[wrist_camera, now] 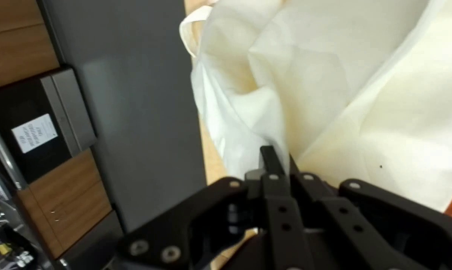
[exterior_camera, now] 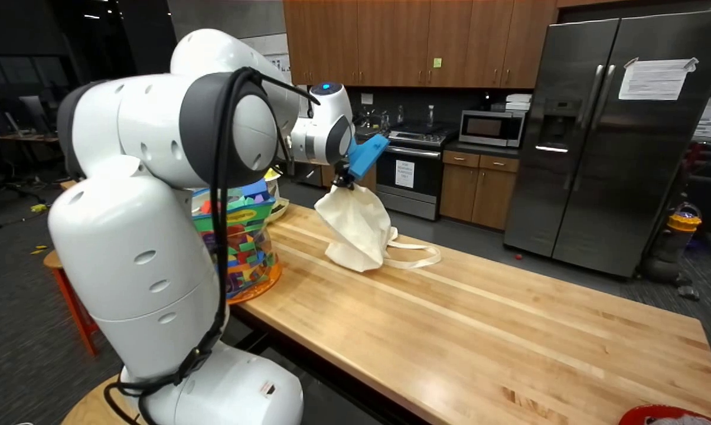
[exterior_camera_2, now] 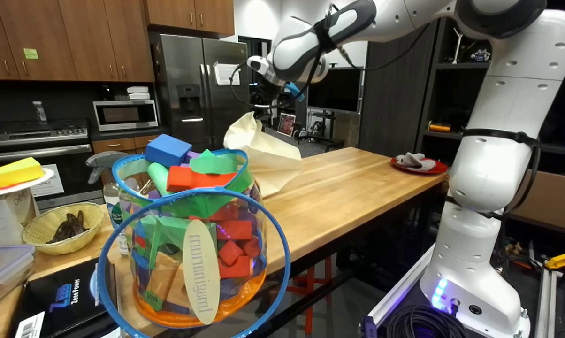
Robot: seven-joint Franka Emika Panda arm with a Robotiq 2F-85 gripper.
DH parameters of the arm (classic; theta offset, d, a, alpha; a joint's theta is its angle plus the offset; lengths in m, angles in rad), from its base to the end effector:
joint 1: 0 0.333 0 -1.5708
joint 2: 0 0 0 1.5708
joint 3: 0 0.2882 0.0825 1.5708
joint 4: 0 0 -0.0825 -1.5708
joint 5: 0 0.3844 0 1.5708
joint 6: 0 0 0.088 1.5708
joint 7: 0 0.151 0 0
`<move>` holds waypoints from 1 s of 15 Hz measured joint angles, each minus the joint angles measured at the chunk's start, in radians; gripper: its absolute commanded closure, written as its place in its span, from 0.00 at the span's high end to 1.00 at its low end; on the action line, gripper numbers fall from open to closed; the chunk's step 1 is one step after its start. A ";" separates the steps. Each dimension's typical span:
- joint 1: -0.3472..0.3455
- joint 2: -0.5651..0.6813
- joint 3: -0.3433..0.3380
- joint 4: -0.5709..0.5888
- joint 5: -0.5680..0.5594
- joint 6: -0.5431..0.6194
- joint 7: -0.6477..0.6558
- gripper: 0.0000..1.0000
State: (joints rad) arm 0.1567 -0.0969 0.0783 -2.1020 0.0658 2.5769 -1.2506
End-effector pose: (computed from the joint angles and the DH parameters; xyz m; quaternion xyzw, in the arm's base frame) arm 0.5768 0.1393 0.4614 0.7205 0.6333 0.2565 0.1186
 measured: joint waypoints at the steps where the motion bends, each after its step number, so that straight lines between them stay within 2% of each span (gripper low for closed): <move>1: 0.012 0.006 0.017 -0.026 0.000 0.002 0.000 0.01; 3: 0.028 0.017 0.040 -0.080 0.003 0.011 0.001 0.01; 6: 0.024 0.016 0.035 -0.170 0.021 0.033 0.003 0.01; 9: -0.012 -0.002 -0.013 -0.280 0.080 0.070 0.000 0.01; 13: -0.094 -0.056 -0.119 -0.445 0.110 0.106 0.003 0.01; 14: -0.115 -0.071 -0.150 -0.485 0.120 0.114 0.000 0.27; 15: -0.129 -0.086 -0.185 -0.522 0.144 0.121 -0.013 0.03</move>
State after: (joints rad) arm 0.0275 -0.1826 -0.1071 -2.6239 0.2094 2.6980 -1.2632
